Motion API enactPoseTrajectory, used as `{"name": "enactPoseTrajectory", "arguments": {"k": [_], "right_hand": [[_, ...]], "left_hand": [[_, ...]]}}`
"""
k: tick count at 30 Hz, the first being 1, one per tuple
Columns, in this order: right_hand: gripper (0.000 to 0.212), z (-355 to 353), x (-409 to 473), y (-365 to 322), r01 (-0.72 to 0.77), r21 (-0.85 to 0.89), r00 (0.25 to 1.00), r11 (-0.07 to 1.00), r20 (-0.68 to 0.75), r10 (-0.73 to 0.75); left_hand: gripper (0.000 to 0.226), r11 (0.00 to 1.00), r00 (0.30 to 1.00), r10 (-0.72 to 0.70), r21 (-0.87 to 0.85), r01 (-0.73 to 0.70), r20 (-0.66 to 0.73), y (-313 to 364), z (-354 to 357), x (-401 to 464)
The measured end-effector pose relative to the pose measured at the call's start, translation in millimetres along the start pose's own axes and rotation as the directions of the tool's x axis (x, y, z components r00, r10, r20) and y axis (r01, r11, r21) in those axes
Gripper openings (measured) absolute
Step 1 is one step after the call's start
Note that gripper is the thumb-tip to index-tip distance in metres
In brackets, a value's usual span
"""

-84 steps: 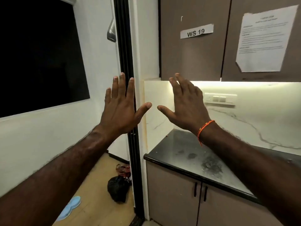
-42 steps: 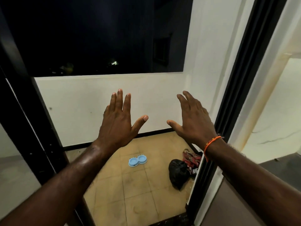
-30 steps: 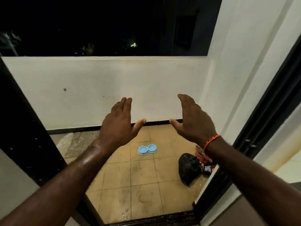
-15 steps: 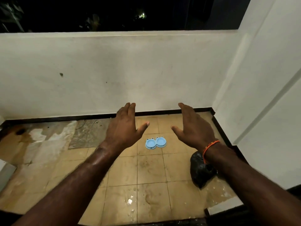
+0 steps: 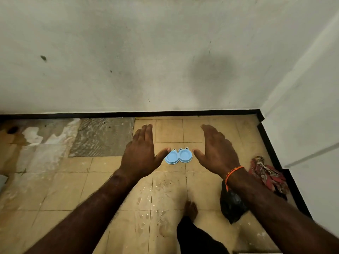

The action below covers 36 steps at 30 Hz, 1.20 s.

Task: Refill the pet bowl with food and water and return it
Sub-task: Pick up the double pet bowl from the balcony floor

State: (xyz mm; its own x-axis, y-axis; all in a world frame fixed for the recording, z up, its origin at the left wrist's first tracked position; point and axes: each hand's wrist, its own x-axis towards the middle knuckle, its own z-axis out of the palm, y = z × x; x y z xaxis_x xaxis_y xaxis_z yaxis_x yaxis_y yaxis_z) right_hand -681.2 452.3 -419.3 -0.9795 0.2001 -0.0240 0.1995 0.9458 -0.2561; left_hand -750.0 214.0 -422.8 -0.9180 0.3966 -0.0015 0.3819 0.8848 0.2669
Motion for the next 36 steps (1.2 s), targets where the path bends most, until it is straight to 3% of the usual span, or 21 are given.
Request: {"name": "enactPoseTrajectory", "arguments": {"k": [8, 16, 26, 32, 36], "right_hand": [[0.091, 119.9, 126.4, 70.2, -0.016, 0.004, 0.984, 1.000, 0.176, 0.015], [0.104, 346.8, 240.4, 136.3, -0.053, 0.077, 0.960, 0.996, 0.279, 0.029], [0.122, 620.6, 311.3, 222.2, -0.095, -0.016, 0.889, 0.995, 0.448, 0.092], [0.137, 720.8, 331.4, 257.1, -0.121, -0.088, 0.852, 0.989, 0.502, 0.149], [0.133, 757.0, 342.4, 267.8, -0.129, -0.126, 0.834, 0.984, 0.522, 0.177]], "left_hand": [[0.106, 0.995, 0.987, -0.073, -0.060, 0.082, 0.147, -21.2, 122.8, 132.8], [0.094, 0.994, 0.950, -0.069, -0.058, 0.091, 0.305, -85.9, 333.4, 246.6], [0.118, 0.991, 0.843, -0.090, -0.032, 0.126, 0.531, -166.6, 609.6, 294.1], [0.147, 0.987, 0.775, -0.151, 0.050, 0.152, 0.613, -198.8, 728.8, 309.7], [0.143, 0.978, 0.760, -0.197, 0.068, 0.198, 0.619, -202.6, 773.9, 324.3]]}}
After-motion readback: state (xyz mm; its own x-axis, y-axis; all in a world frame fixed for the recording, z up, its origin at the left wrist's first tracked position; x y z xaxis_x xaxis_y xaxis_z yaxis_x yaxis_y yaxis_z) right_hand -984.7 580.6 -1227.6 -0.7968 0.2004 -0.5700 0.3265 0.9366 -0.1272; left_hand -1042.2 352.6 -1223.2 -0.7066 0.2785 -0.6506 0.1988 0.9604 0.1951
